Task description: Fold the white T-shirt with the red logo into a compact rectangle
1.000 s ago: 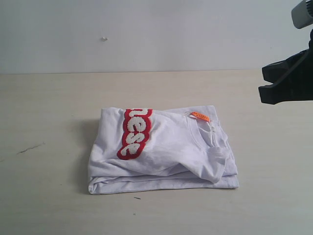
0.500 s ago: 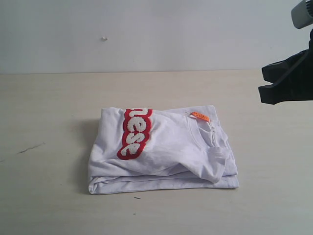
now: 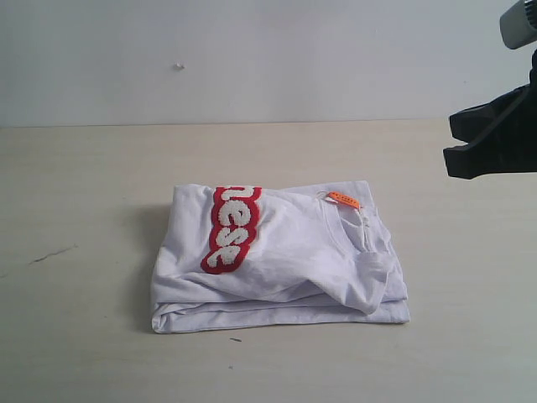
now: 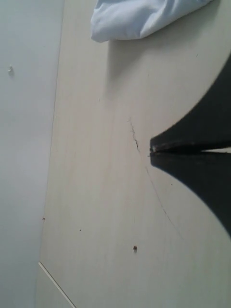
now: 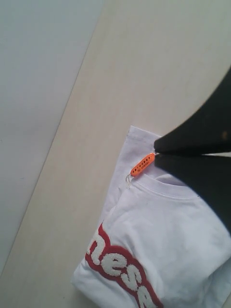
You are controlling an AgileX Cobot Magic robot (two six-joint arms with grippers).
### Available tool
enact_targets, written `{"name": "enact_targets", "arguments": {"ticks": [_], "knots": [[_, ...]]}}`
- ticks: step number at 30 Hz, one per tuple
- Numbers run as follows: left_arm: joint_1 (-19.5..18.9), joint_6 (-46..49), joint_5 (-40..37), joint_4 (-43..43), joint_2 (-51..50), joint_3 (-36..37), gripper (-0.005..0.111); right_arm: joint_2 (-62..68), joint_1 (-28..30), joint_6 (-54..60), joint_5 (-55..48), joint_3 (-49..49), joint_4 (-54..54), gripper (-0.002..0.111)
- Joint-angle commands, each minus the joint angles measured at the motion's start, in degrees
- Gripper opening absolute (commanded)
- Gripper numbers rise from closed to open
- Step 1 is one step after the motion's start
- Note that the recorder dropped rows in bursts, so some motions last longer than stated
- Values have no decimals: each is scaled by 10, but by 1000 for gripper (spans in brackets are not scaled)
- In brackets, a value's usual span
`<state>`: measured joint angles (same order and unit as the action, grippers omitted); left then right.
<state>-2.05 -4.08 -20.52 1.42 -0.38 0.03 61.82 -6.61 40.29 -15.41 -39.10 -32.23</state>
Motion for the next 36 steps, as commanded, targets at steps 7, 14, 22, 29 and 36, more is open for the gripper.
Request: {"name": "enact_targets", "arguments": {"ticks": [7, 14, 22, 29, 36], "knots": [[-2, 37, 3, 15, 4, 0, 0, -3, -1, 1, 6, 3, -3, 0], [-2, 41, 3, 19, 4, 0, 0, -3, -1, 1, 6, 3, -3, 0], [-2, 41, 3, 19, 4, 0, 0, -3, -1, 1, 6, 3, -3, 0], [-2, 41, 3, 19, 4, 0, 0, -3, -1, 1, 6, 3, -3, 0], [-2, 41, 3, 19, 4, 0, 0, -3, -1, 1, 6, 3, -3, 0]]}}
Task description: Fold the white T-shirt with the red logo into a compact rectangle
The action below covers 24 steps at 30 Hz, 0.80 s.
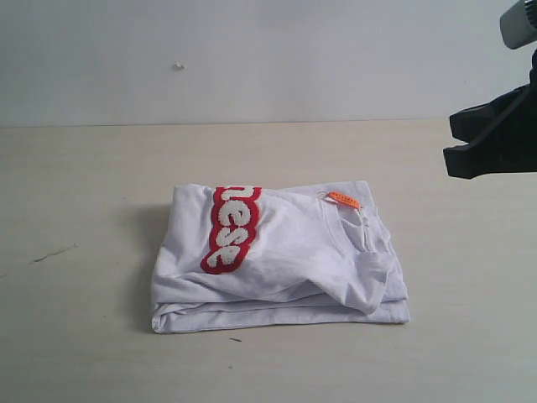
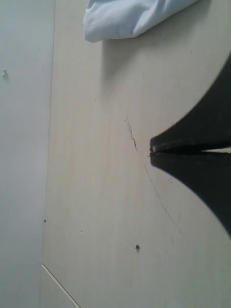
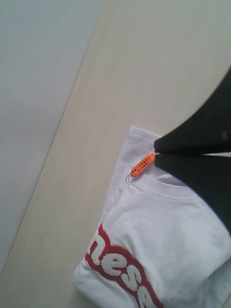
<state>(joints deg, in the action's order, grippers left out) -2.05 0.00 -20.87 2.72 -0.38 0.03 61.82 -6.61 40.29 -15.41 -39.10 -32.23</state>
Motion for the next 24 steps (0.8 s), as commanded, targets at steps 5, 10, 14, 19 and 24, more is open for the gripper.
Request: {"name": "enact_targets", "arguments": {"ticks": [5, 10, 14, 19, 24], "knots": [[-2, 0, 6, 6, 4, 0, 0, -5, -1, 1, 6, 3, -3, 0], [-2, 0, 6, 6, 4, 0, 0, -41, -1, 1, 6, 3, -3, 0], [-2, 0, 6, 6, 4, 0, 0, -94, -1, 21, 7, 3, 2, 0], [-2, 0, 6, 6, 4, 0, 0, -160, 5, 30, 6, 4, 60, 0], [-2, 0, 6, 6, 4, 0, 0, -201, 45, 29, -14, 4, 67, 0]]}}
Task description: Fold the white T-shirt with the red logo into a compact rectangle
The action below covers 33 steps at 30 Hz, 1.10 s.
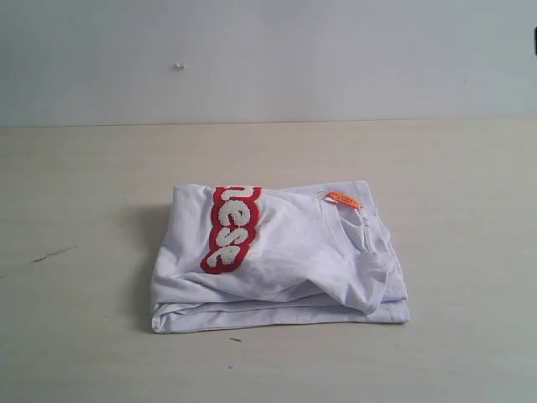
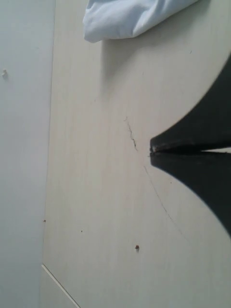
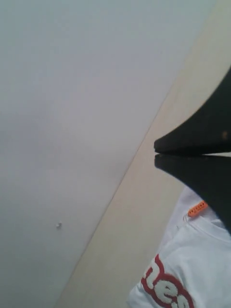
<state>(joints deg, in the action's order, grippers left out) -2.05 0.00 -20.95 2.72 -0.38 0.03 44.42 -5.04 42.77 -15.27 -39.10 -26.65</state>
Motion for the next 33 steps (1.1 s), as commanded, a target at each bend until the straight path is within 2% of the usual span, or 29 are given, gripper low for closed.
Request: {"name": "enact_targets", "arguments": {"ticks": [1, 4, 7, 17, 33], "knots": [[-2, 0, 7, 6, 4, 0, 0, -33, 37, 1, -23, 4, 12, 0], [-2, 0, 7, 6, 4, 0, 0, -60, 79, -22, -47, 10, 12, 0], [-2, 0, 7, 6, 4, 0, 0, -87, 98, -44, -37, 39, 12, 0], [-2, 0, 7, 6, 4, 0, 0, -237, 101, -116, 92, 236, 14, 0], [-2, 0, 7, 6, 4, 0, 0, -328, 101, -148, 161, 356, 12, 0]]}}
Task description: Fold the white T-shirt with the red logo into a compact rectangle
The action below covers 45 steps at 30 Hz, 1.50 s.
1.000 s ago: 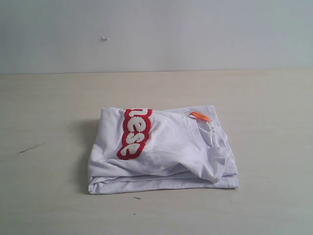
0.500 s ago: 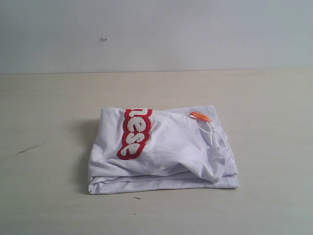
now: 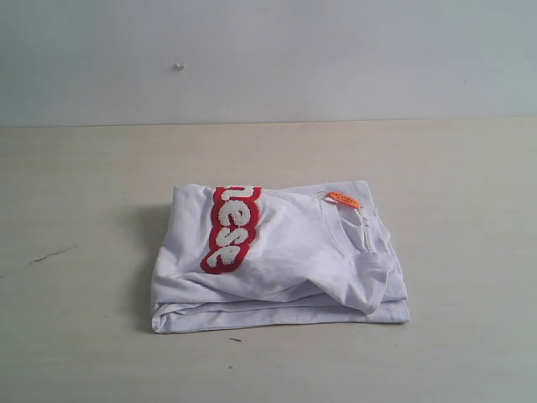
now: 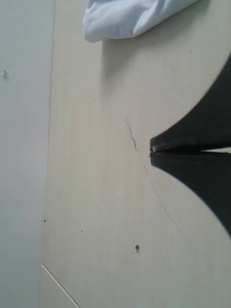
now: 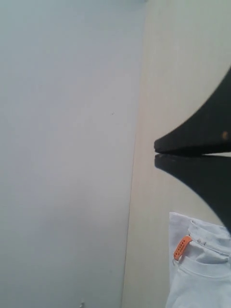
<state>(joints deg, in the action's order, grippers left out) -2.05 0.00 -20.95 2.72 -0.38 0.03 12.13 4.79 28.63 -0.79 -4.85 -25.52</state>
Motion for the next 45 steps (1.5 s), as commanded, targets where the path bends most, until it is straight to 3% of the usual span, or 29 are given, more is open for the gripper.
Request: {"name": "enact_targets", "arguments": {"ticks": [1, 16, 25, 45], "knots": [[-2, 0, 7, 6, 4, 0, 0, -6, 3, -8, 17, 17, 0, 0], [-2, 0, 7, 6, 4, 0, 0, -13, 3, -28, 48, 24, -103, 0], [-2, 0, 7, 6, 4, 0, 0, -16, 3, -196, 70, 24, 95, 0], [-2, 0, 7, 6, 4, 0, 0, -23, 3, -201, 29, 39, 75, 0]]}}
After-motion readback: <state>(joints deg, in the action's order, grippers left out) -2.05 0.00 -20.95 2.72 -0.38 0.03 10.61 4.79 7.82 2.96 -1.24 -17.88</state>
